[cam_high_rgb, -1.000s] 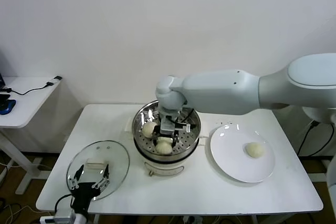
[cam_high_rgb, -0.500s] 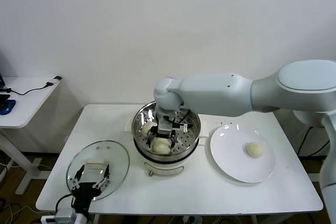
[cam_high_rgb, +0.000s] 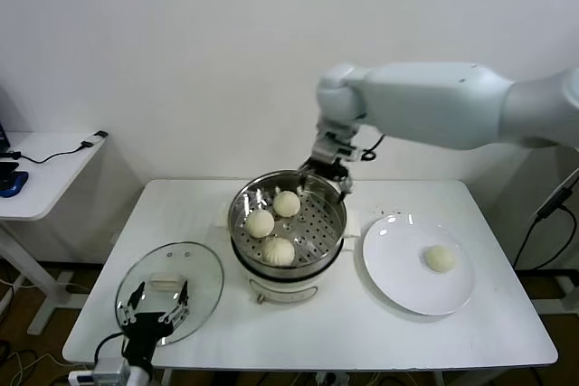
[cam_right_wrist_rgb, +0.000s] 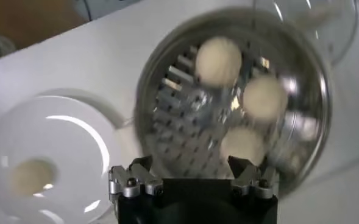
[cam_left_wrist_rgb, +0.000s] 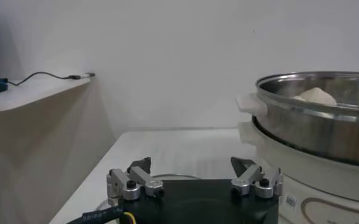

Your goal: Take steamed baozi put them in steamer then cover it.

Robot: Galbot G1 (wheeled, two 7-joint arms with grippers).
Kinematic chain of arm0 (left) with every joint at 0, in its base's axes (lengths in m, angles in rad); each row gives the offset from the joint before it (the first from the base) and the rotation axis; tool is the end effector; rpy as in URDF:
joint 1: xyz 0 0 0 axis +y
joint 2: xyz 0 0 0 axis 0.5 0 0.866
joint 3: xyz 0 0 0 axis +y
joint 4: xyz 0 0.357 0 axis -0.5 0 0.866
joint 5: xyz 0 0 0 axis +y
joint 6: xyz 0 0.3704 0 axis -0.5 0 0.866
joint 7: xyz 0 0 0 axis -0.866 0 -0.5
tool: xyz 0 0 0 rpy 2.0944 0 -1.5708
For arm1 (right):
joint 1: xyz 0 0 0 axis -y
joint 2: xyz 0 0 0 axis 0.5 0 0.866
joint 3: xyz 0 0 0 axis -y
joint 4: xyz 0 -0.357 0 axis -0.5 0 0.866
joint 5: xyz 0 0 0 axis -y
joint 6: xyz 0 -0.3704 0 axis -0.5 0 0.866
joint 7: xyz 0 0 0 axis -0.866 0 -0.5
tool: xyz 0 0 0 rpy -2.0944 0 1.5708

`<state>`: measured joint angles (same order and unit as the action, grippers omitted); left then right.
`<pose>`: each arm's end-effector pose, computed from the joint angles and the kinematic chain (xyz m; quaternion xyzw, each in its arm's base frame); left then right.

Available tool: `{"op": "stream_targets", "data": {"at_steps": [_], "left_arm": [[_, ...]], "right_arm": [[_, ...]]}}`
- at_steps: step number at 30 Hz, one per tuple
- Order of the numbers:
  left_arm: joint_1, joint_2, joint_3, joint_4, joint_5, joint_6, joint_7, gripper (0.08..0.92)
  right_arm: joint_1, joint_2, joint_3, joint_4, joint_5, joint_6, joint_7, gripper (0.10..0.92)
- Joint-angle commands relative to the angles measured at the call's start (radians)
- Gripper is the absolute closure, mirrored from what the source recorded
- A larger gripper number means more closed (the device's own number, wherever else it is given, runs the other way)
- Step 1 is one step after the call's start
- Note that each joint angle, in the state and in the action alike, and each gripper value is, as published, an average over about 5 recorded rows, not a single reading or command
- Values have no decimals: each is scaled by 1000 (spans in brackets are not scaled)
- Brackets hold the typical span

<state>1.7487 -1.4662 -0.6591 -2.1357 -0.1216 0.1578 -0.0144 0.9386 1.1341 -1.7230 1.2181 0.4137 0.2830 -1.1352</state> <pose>0.1378 0.0586 -0.3173 0.0363 -0.9891 -0.0203 0.1412 0.5948 0.0406 0.0244 0.6369 -0.2744 0.6913 0.2030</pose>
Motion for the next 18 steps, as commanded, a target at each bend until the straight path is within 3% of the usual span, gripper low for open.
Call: {"op": "stream_targets", "data": {"at_steps": [1,8,18], "left_arm": [[-6,0,-1,7,-2,1,0,177],[-2,5,-9,12,-3,2,1,177],[1,2,-17,14,-3,5,2,177]], "right_arm": [[47,-349,-171,-2,129,-271,-18,203],[-205,-491,-45,-16,-19,-371,40,203],[-496,-494,193,-101,-139,-429,96,203]]}}
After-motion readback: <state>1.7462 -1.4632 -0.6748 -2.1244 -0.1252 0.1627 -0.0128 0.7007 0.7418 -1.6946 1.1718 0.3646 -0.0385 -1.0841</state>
